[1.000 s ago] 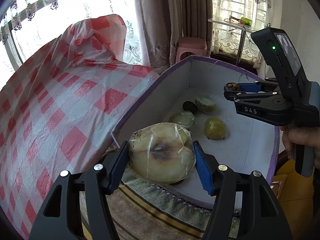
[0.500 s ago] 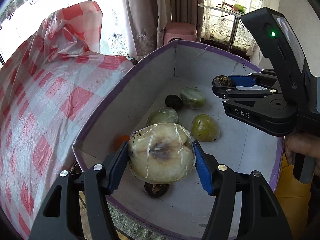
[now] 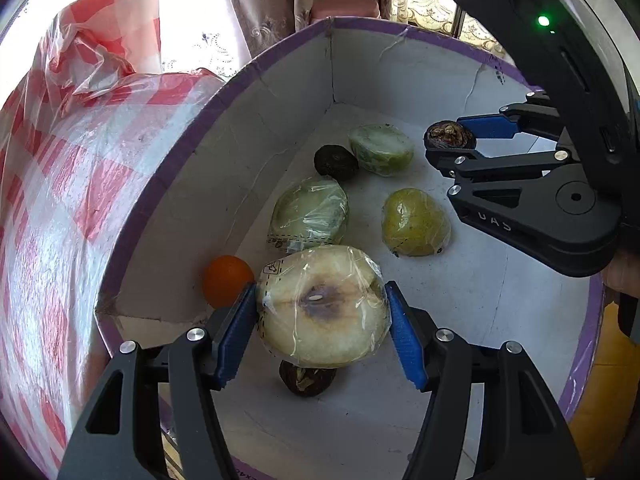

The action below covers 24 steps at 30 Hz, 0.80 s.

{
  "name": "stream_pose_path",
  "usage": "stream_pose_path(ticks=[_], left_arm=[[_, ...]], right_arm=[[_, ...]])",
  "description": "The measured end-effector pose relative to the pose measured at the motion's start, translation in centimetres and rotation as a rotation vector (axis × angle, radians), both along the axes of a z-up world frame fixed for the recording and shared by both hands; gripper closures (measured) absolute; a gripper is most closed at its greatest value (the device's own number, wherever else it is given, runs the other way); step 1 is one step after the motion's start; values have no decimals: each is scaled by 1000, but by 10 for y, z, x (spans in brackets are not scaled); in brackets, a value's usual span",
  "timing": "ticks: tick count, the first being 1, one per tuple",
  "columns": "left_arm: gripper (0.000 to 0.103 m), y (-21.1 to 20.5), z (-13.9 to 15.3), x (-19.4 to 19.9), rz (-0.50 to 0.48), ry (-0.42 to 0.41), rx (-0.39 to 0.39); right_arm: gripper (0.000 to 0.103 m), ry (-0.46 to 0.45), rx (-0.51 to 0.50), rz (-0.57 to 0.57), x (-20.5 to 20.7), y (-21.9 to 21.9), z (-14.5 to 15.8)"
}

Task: Organize fruits
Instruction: 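Lower both fruits into the box and open both grippers to release them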

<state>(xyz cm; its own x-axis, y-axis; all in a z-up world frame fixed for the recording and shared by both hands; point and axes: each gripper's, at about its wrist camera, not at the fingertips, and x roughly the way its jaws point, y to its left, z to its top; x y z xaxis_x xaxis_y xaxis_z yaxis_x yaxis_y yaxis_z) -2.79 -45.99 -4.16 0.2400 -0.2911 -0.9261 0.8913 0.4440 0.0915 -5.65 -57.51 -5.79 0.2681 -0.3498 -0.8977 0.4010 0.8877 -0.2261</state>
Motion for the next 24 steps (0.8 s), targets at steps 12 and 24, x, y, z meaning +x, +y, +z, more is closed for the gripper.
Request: stream_pose_path(ticks=[12,24], left_arm=[[42,-20,-18,7,-25,37,74],[41,-24,-26,28,58,22,72]], right_arm=[[66,113,-6,59,14,5,-19],[65,154,-13,56,22,5,-27]])
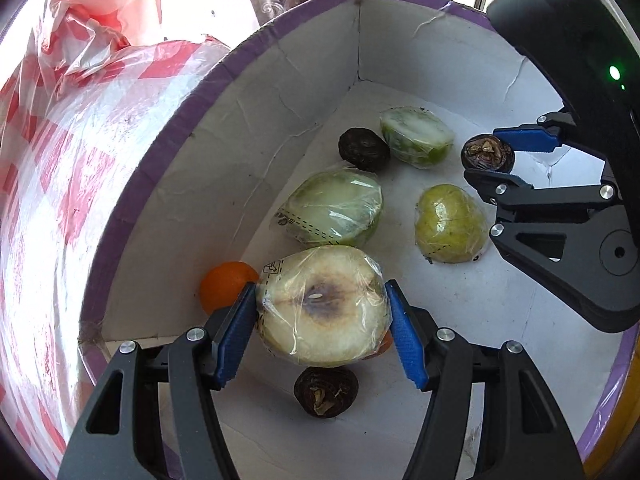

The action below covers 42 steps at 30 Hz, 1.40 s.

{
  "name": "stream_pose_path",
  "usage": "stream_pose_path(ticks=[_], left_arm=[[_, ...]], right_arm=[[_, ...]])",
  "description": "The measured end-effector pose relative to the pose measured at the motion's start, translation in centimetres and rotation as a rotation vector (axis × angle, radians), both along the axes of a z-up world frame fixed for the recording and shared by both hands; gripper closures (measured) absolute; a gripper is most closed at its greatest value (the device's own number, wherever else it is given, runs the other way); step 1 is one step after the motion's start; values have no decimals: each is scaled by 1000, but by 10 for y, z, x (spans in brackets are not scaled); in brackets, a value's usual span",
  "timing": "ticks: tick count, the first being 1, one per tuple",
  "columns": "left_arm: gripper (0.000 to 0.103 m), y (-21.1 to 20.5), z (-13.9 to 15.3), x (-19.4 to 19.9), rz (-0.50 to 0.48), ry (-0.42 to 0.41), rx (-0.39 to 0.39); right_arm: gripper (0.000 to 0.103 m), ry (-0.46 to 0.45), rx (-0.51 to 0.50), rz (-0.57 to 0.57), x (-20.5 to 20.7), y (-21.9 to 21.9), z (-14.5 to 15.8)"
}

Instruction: Organize fruits

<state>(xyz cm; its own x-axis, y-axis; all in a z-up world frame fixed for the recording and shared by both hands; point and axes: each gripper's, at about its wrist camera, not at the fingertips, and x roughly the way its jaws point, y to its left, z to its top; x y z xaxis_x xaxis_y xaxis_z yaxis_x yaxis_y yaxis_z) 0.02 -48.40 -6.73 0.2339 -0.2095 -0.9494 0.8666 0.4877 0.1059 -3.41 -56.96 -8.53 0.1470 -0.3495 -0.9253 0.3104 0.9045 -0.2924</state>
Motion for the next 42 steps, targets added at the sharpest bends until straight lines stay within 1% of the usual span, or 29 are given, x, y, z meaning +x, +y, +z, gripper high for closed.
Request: stream_pose_path(ticks=[3,6,7,9,13,15,17,19,21,26,29,33,35,38,42], left_arm=[[41,2,1,-2,24,-30,-8],[41,5,4,-1,59,-55,-18],[41,6,4,0,72,-59,-19],[41,6,4,1,79,-59,-19],[41,6,6,0,76,-44,-28],[39,8,9,4,80,-31,-42],[29,13,10,8,78,-33,-56],[26,14,11,6,68,-37,-62],[26,15,11,5,65,-36,-62],[26,24,21,2,55,-25,-105],[24,29,27,-2,40,-25,-127],[23,36,36,-10,32,-45,-143],[22,40,43,-11,40,-58,-159],[16,50,54,-14,63,-71,-206],[15,64,64,-19,90,-56,-253]], right_arm=[[65,-14,2,2,0,4,1],[63,-46,-15,13,-3,8,7],[61,-54,-23,13,-3,9,9],[52,-66,-35,16,-8,11,12],[44,-75,-50,24,-8,15,17],[38,-85,-57,25,-9,16,20],[36,-93,-68,26,-7,17,22],[35,-107,-76,24,-10,17,25],[33,-124,-83,17,-12,16,28],[33,-189,-114,4,-21,18,39],[27,-225,-138,0,-27,22,45],[24,-280,-167,-15,-36,25,54],[23,-312,-157,-32,-40,25,59],[23,-354,-146,-50,-46,26,68],[23,-407,-152,-54,-52,37,83]])
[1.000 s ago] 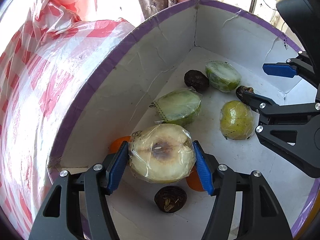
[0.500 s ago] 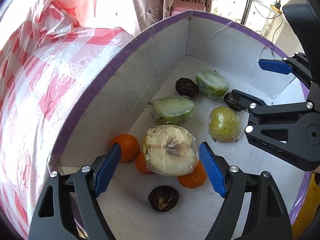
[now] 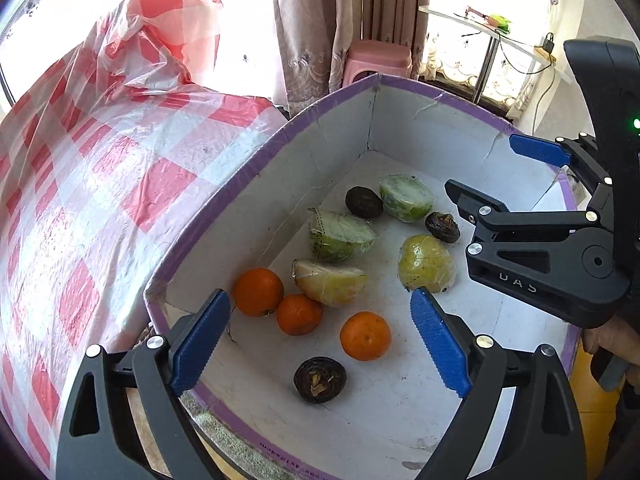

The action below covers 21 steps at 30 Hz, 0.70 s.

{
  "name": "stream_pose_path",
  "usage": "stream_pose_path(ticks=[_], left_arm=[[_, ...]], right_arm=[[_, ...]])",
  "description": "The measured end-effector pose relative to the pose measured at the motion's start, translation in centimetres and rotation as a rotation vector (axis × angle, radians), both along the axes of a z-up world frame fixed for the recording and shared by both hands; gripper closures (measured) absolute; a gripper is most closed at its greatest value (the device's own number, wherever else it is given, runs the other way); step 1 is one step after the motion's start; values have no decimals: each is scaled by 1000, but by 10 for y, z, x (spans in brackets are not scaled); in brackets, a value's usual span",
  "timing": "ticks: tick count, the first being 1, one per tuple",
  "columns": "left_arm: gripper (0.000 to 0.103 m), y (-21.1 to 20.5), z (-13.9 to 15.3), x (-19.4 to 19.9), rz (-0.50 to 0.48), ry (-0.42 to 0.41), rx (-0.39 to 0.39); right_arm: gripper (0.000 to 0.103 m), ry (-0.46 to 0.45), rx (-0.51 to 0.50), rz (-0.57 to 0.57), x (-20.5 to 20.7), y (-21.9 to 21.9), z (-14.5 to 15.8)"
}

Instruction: Organize fruits

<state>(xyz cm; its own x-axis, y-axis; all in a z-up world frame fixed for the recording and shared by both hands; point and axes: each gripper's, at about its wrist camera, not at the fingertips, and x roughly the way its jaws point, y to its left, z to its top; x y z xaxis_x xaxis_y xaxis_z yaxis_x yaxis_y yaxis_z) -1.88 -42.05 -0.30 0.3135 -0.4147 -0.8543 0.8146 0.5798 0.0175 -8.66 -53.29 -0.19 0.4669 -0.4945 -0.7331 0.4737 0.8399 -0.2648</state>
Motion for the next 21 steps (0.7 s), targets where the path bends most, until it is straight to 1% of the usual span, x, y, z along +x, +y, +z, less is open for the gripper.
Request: stream_pose_path(ticks=[3,7,11,13,15,19,21], left_arm=[[15,10,7,-2,28,16,-55],[15,27,13,-5,57,30,-127],[15,48,15,-10,112,63,-193],[15,58,16,-12,145,67,-220],[15,64,16,-12,161,91,-248],[12,73,9,-9,200,102,-248],[12,73,5,-7,201,120,-241]], right_arm=[[20,-35,1,-12,-5,4,12],[20,-77,15,-24,-14,13,24],[20,-99,40,-39,-22,22,29],[20,-109,57,-49,-27,27,31],[20,-117,50,-66,-32,32,32],[20,-116,29,-107,-42,41,30],[20,-117,35,-122,-46,43,28]])
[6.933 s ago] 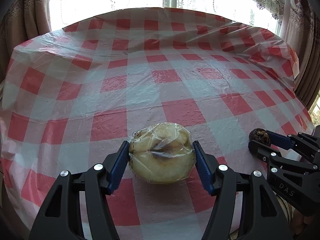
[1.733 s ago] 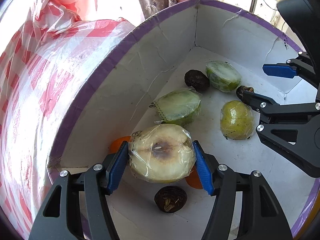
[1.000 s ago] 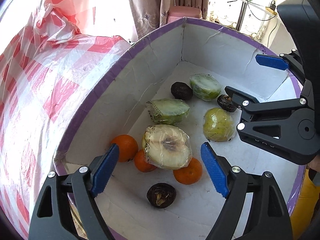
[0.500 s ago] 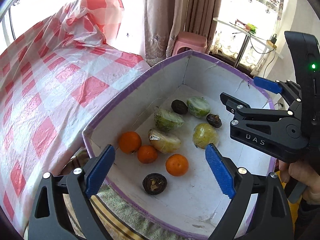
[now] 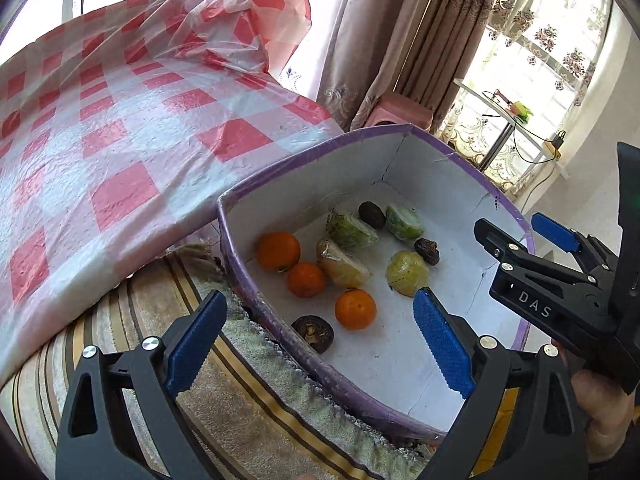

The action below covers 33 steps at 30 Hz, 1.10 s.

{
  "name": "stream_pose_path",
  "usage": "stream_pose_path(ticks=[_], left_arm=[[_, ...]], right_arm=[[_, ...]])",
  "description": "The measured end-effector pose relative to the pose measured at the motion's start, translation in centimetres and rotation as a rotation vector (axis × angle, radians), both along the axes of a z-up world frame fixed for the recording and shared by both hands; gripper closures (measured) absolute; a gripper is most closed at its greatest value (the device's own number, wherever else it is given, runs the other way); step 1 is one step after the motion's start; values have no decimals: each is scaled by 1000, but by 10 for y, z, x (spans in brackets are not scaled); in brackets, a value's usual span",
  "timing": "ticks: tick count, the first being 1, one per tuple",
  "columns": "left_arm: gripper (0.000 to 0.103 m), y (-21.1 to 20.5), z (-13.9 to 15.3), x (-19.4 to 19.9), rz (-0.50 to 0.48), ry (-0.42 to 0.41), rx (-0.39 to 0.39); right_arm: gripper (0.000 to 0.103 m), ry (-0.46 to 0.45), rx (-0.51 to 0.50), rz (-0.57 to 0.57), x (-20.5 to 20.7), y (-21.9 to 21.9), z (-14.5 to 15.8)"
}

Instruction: Organize fruits

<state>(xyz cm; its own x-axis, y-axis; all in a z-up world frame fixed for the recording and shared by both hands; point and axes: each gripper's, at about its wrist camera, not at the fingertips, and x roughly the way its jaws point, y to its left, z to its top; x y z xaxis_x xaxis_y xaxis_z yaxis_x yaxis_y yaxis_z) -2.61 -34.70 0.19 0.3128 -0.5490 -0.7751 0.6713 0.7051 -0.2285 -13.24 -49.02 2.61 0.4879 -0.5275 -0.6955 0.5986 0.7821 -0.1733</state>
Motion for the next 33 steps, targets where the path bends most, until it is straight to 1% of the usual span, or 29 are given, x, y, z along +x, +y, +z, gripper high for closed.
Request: stream_pose_path(ticks=[4,8,11,17,19,23,33], left_arm=[[12,-3,-1,-3,-19,-16,12],[12,-9,-1,-7,-48,-34,25],[12,-14,2,-13,-59,-85,55],[11,-15,6,-17,-85,-111,45],[11,-16,8,-18,-63,-137,71],[11,-20,9,-24,-77,-171,94],[11,-19,6,-20,-75,-159,98]], right_arm=[[20,-7,40,-5,-1,-2,-4],[20,-9,28,1,1,0,-4],[20,-7,35,-4,1,-2,-5],[20,-9,37,-9,0,-4,-5],[20,-7,39,-8,1,-5,-5],[20,-7,42,-9,1,-5,-6],[20,-7,48,-10,0,-6,-7]])
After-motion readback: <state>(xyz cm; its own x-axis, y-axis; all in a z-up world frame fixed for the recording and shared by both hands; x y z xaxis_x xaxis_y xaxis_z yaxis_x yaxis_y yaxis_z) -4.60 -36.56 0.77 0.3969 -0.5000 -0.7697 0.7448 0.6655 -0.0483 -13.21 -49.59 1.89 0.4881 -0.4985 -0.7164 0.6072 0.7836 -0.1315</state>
